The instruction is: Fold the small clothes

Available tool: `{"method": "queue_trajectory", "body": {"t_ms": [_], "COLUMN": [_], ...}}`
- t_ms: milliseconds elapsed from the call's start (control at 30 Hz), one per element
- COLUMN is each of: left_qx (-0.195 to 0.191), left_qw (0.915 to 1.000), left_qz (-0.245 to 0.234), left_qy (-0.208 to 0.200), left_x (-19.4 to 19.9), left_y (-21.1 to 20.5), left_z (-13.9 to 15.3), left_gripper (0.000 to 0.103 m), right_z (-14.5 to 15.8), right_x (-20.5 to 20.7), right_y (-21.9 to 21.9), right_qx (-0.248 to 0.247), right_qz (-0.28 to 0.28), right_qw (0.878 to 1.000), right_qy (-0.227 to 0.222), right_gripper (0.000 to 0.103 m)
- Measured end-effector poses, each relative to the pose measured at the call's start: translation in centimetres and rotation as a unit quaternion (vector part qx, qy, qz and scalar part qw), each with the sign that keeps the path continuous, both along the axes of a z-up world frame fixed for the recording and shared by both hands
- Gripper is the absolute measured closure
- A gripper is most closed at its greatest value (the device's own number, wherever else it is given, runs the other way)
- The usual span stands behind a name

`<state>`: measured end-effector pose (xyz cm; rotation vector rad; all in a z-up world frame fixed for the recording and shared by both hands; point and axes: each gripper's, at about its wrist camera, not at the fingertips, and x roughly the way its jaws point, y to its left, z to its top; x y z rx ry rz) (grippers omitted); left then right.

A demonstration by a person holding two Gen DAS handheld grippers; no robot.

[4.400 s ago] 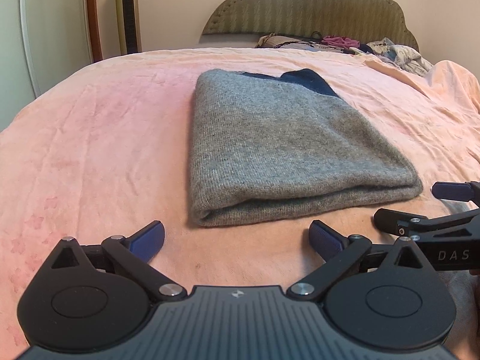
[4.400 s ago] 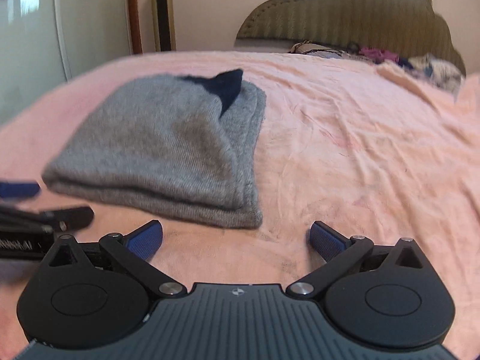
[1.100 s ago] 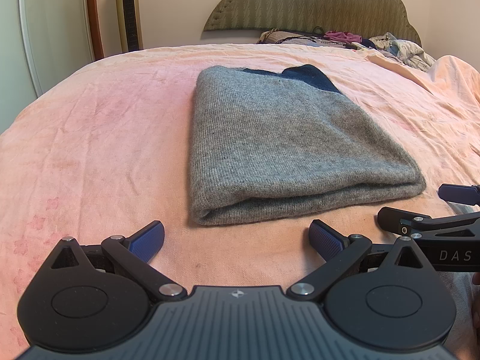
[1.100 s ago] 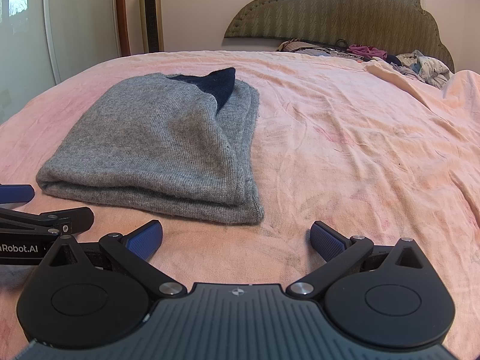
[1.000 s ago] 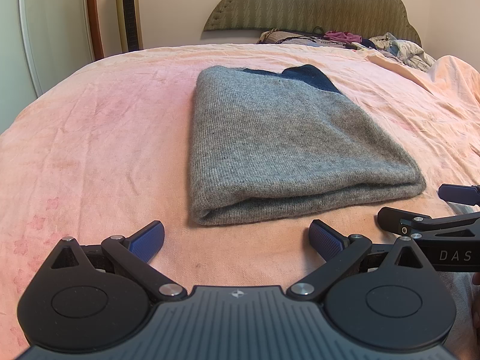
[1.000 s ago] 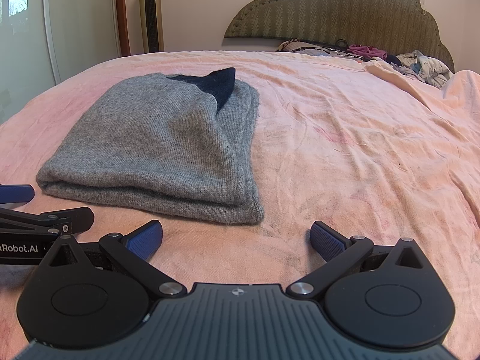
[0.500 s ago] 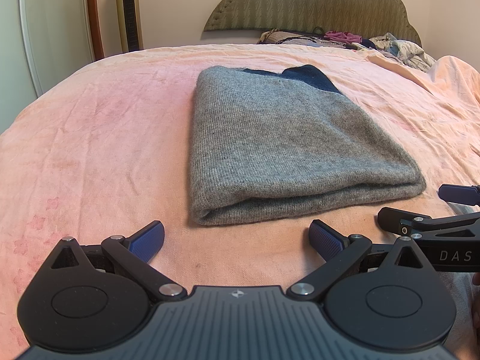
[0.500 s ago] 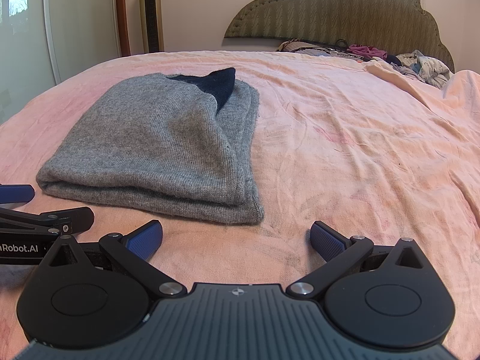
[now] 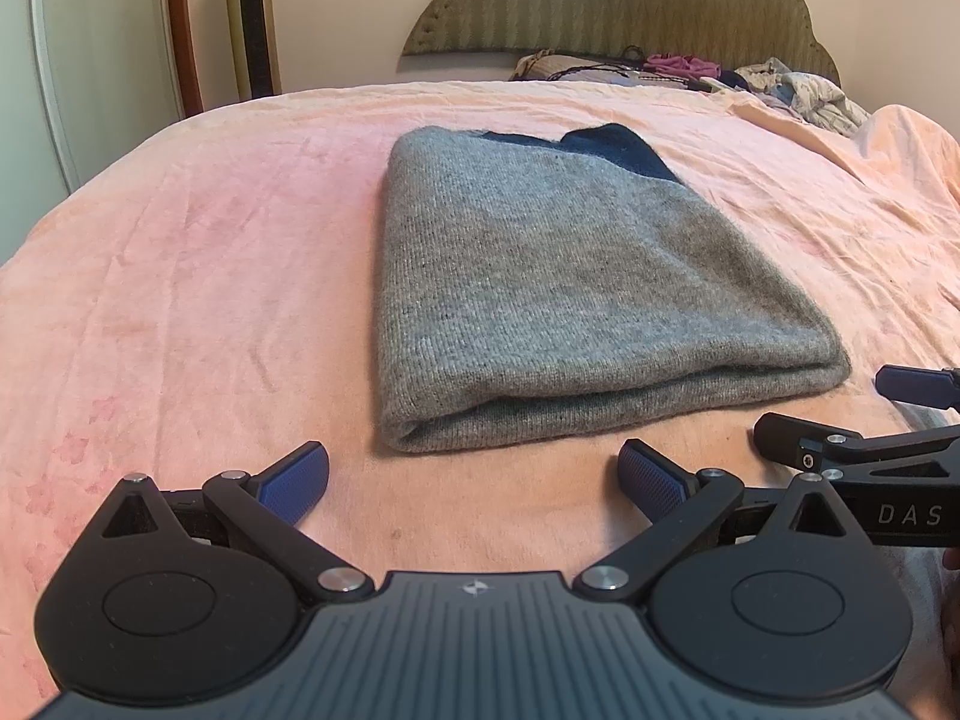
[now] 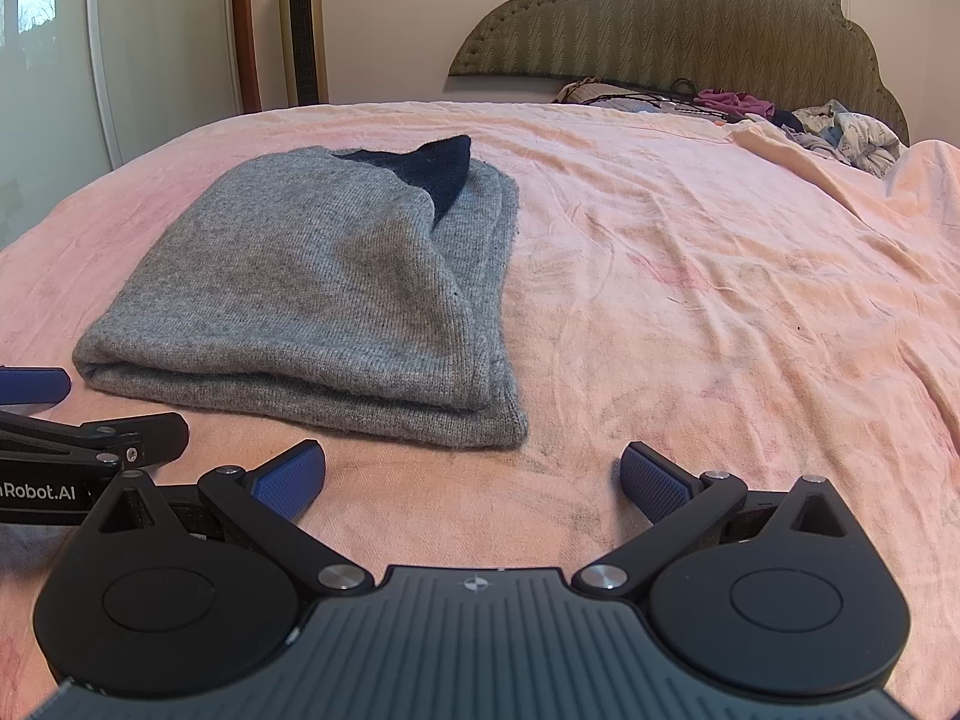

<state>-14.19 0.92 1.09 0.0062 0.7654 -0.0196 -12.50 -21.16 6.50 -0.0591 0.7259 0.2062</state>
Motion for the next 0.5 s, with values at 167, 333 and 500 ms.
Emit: {"method": "queue_trajectory", "body": {"t_ms": [167, 333, 500], "left_qx": [-0.003, -0.011, -0.02], "left_qw": [1.0, 0.9997, 0.9983], "left_qz": [0.001, 0.015, 0.041], "left_qy": [0.002, -0.016, -0.038], "left_x": [0.1, -0.8, -0.8], "left_y": [0.0, 0.3, 3.0], "left_z": [0.0, 0.2, 2.1], "left_gripper": [0.0, 0.0, 0.0], "right_z": [0.0, 0.0, 2.7], "right_x": [0.0, 0.0, 0.7], "right_y": [0.0, -0.1, -3.6], "right_qx": [0.0, 0.005, 0.077], "right_qz": [0.0, 0.0, -0.031], "right_qw": [1.0, 1.0, 0.996], "right_qy": [0.0, 0.001, -0.017], "right_gripper": [0.0, 0.0, 0.0]}}
